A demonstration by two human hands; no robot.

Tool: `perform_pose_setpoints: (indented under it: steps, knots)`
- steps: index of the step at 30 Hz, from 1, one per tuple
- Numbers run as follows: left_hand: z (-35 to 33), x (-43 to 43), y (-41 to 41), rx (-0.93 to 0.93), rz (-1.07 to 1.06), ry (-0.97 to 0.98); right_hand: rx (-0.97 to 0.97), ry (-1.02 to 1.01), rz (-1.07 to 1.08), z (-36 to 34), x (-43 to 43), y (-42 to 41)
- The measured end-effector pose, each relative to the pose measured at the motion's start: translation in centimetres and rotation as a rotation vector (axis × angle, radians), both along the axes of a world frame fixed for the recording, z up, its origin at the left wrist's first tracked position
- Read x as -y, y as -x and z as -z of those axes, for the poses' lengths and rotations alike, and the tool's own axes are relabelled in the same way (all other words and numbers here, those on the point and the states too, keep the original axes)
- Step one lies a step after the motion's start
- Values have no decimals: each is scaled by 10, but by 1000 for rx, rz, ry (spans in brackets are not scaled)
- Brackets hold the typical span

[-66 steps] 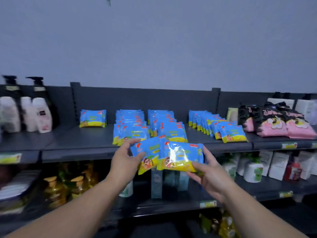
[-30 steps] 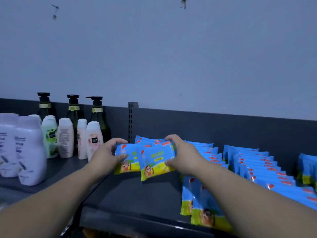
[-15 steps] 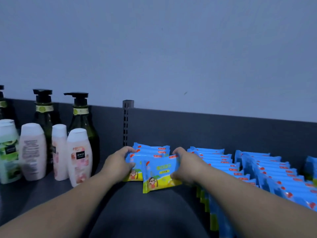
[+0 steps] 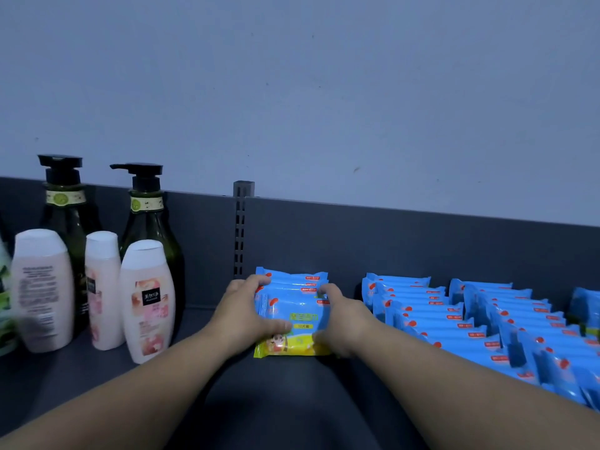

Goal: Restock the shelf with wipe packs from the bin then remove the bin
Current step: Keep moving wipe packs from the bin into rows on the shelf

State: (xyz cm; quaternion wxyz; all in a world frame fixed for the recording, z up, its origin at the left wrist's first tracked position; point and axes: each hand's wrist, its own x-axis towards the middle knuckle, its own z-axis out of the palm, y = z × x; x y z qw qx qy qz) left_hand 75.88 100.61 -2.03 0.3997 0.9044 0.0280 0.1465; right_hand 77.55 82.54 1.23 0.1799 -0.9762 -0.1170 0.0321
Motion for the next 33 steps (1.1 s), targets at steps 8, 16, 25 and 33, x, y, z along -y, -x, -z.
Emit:
perform_pose_setpoints:
  steps: [8, 16, 25, 33]
  knots:
    - [-2, 10, -6, -3, -46, -257, 62, -41, 11, 7, -2, -4]
    - [-5, 18, 5, -13, -68, -396, 94, -3, 5, 2, 6, 4]
    - [-27, 45, 18, 90, -104, -488, 408, -24, -14, -36, 37, 34]
    - [-60, 185, 47, 290, 56, -535, 545, 104, 222, -50, 166, 98]
